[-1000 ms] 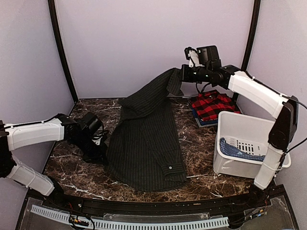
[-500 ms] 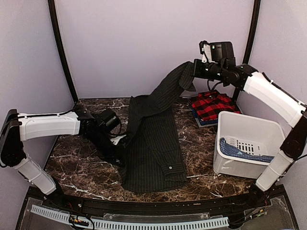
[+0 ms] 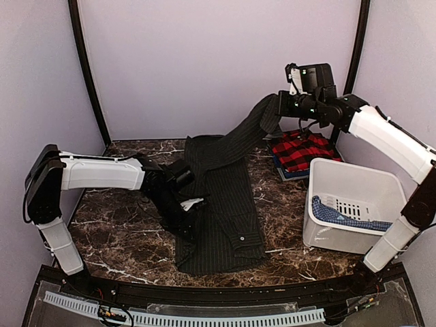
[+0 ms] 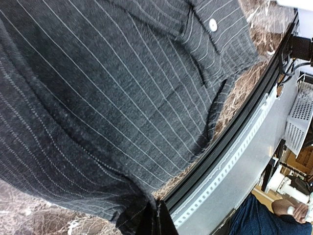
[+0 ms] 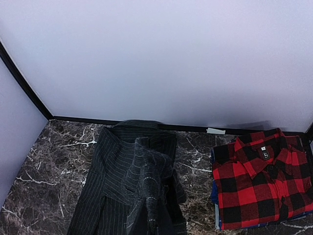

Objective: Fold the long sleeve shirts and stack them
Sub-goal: Fold the 1/3-folded shirt at the center of the board.

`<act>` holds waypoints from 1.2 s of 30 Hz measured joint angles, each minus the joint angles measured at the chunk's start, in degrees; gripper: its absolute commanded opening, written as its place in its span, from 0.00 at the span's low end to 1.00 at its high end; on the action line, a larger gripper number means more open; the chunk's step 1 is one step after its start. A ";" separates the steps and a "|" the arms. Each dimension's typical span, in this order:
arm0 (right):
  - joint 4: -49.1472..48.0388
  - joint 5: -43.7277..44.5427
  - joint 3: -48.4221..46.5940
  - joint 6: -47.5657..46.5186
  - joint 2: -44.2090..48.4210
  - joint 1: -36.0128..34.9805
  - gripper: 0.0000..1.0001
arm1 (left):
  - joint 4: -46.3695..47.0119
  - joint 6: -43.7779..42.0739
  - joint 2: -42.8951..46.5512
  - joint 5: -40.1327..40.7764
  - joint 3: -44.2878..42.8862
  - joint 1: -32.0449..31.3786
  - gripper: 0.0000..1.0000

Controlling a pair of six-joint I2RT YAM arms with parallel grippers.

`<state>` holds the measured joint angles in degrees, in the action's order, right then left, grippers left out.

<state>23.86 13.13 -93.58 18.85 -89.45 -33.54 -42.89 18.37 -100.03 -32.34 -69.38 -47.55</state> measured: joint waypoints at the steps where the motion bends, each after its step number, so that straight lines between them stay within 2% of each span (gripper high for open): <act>1: 0.02 -0.04 -0.02 -0.20 0.00 0.00 0.00 | -0.15 -0.28 -0.68 -0.33 0.00 -0.04 0.00; 16: 0.20 -1.95 -5.70 -2.03 -0.76 0.00 0.00 | -0.28 -3.87 -2.95 -6.86 1.36 -1.14 0.00; 18: 0.20 -2.10 -5.92 -2.08 -0.98 0.00 0.00 | -0.26 -4.26 -3.10 -7.34 1.40 -1.20 0.05; 19: 0.28 -2.25 -5.92 -2.08 -1.14 0.00 0.00 | -0.24 -4.44 -3.10 -7.58 1.42 -1.20 0.15; 20: 0.31 -2.38 -5.92 -2.08 -1.33 0.00 0.00 | -0.11 -4.59 -3.10 -7.89 1.51 -1.22 0.21; 21: 0.33 -2.58 -5.86 -2.05 -1.53 0.00 0.00 | 0.11 -4.55 -3.10 -8.41 1.62 -1.22 0.31; 23: 0.35 -2.89 -5.22 -2.05 -1.64 0.00 0.00 | 0.68 -4.94 -3.10 -9.40 1.88 -1.22 0.40; 27: 1.18 -4.17 -3.15 -2.10 -1.79 0.00 0.00 | 2.45 -4.39 -3.10 -12.07 2.29 -1.22 0.45; 32: 2.27 -8.31 0.00 -2.89 -1.88 -0.02 0.00 | 5.99 -2.78 -2.71 -15.32 2.29 -0.28 0.43; 36: 3.19 -13.11 2.12 -4.04 -1.95 -0.26 0.00 | 10.64 0.33 -0.90 -17.00 2.14 3.30 0.42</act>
<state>27.05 0.01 -91.46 14.81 -91.39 -33.80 -32.25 18.70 -100.92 -49.34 -67.24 -44.25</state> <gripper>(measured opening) 0.006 0.425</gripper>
